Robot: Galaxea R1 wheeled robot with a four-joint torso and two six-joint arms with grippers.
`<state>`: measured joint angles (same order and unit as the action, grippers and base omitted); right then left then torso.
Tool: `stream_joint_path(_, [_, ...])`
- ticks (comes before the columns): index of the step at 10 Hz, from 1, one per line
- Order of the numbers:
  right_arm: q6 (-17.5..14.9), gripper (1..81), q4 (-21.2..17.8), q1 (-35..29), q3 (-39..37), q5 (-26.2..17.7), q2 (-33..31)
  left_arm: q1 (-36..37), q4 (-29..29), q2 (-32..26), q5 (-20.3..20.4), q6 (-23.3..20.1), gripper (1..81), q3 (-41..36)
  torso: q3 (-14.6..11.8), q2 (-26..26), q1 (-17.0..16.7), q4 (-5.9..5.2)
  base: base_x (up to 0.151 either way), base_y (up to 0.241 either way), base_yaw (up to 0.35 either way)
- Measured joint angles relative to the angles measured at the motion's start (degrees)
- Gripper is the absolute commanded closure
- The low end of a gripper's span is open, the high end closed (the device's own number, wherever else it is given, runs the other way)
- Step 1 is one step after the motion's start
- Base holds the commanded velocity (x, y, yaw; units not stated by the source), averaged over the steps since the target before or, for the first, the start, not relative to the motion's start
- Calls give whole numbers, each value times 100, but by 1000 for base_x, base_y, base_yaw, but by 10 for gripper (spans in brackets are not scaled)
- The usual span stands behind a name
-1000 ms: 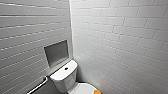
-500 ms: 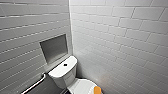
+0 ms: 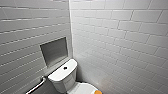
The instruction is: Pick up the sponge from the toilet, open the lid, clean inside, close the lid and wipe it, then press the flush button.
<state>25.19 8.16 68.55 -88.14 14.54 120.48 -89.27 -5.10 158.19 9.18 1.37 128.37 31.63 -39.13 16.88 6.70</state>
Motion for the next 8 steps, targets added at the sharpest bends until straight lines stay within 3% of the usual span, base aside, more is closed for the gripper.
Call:
stream_joint_path(5, [188, 10, 5, -77, -282, -112, 55, -111, 6, 56, -12, 1, 10, 33, 64, -1031, 641, 0, 0, 0, 0])
stream_joint_path(8, [188, 10, 9, -212, -277, -151, 85, -108, 17, 83, -6, 1, 10, 96, 571, -1600, 997, 0, 0, 0, 0])
